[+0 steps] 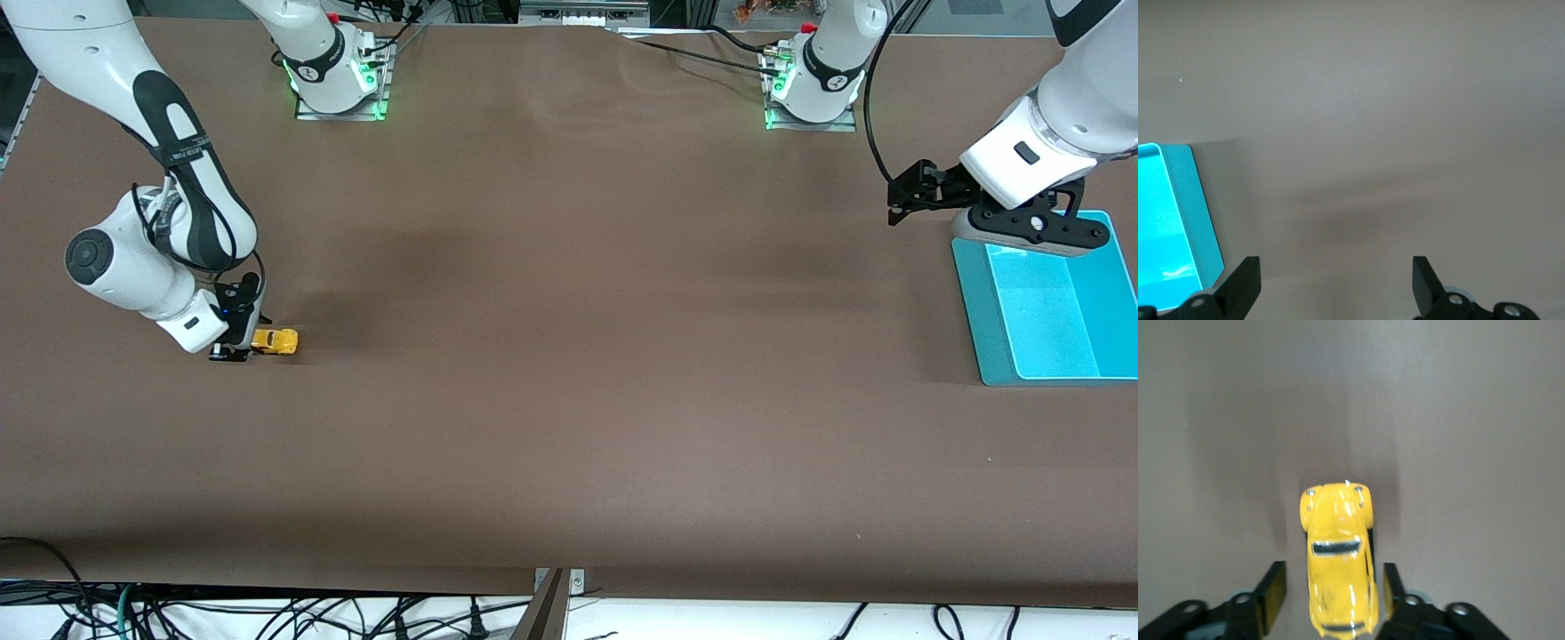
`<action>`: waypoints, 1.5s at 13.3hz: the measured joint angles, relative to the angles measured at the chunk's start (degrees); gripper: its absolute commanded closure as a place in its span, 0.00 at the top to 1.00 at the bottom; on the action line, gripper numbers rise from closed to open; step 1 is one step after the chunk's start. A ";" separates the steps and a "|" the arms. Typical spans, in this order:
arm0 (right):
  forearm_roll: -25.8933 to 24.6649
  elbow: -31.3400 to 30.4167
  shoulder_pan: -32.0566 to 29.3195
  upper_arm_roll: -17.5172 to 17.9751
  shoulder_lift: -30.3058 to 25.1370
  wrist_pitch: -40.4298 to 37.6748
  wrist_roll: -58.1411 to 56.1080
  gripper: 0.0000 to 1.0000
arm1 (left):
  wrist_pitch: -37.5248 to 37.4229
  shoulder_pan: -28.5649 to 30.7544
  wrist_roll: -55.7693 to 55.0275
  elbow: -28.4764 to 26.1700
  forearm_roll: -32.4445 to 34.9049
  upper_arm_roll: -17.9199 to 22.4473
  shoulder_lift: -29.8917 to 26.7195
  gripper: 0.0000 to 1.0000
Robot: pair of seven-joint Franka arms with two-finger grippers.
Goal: Wind and store yellow beetle car
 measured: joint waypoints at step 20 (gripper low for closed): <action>-7.51 12.46 1.62 4.63 -28.54 -40.35 70.58 1.00 | 0.00 0.03 0.00 0.00 0.00 0.12 0.32 1.00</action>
